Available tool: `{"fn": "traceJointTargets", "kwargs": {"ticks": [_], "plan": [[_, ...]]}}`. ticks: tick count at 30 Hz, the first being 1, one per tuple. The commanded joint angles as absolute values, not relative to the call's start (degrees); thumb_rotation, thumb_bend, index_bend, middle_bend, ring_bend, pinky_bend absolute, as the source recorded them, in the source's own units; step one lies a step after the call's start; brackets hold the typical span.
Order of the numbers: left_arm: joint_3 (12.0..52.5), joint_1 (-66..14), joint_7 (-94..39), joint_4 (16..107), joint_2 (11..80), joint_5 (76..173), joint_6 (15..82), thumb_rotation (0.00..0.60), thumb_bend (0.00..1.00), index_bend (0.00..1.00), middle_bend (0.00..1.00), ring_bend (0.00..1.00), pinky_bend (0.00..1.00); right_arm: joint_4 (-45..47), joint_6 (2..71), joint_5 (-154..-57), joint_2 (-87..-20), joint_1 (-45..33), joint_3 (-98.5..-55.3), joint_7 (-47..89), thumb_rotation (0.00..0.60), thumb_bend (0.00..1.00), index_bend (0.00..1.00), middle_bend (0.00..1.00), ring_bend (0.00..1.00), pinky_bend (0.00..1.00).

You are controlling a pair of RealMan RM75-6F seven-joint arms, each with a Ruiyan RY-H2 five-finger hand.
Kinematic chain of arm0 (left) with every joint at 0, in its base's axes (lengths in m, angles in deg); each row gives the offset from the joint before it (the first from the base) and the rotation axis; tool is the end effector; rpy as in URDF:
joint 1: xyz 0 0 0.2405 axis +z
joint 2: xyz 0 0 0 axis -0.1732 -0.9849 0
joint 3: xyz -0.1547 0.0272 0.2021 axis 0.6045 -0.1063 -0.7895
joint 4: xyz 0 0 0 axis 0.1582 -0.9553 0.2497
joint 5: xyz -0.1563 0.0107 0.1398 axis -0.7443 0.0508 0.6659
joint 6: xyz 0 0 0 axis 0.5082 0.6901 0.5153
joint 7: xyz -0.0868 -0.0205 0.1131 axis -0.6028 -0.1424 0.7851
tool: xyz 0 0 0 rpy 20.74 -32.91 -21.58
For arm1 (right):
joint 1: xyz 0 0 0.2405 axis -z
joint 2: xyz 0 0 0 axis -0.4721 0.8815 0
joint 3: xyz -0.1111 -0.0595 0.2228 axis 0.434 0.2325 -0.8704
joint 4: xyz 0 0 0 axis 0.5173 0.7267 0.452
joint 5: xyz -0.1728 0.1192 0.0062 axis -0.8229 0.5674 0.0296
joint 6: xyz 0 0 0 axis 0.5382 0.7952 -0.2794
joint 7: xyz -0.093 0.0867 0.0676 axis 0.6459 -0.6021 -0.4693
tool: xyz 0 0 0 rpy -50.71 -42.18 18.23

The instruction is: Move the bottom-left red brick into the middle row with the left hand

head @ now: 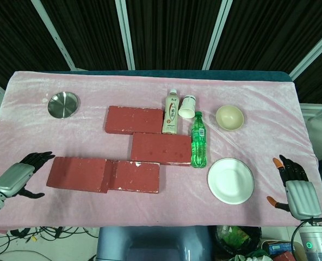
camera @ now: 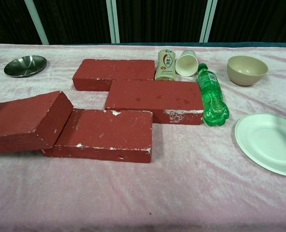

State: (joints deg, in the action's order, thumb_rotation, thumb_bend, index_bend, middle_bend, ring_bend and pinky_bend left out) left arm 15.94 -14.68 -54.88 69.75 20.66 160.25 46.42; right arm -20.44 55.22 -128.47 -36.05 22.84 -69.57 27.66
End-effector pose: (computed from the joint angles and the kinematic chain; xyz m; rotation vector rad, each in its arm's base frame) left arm -0.3232 0.2429 0.1401 -1.8826 -1.1879 -0.7448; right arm -0.2978 -0.1822 0.1406 1.4182 -0.9258 0.8779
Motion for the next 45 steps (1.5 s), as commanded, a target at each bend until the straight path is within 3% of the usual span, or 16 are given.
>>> {"fn": "traceJointTargets", "kwargs": {"ticks": [1,23,45], "plan": [[16.2,-15.6,-54.8,69.1,22.0,160.7,45.6,0.600,0.00,0.00,0.00,0.00,0.00,-20.6,55.1,-128.2,-36.0,22.9,-69.6,27.6,0.600,0.06,0.00,0.00,0.00,0.08],[18.3,-19.5,-50.2,69.0,26.4,158.2,40.8,0.600,0.00,0.00,0.00,0.00,0.00,-21.3,53.7,-127.0,-35.3,22.6,-69.6,27.6,0.600,0.06,0.00,0.00,0.00,0.08],[18.0,-21.0,-47.6,69.1,28.6,156.0,38.1,0.600,0.00,0.00,0.00,0.00,0.00,-21.6,53.5,-126.6,-35.1,22.5,-69.6,28.0,0.600,0.06,0.00,0.00,0.00,0.08]]}}
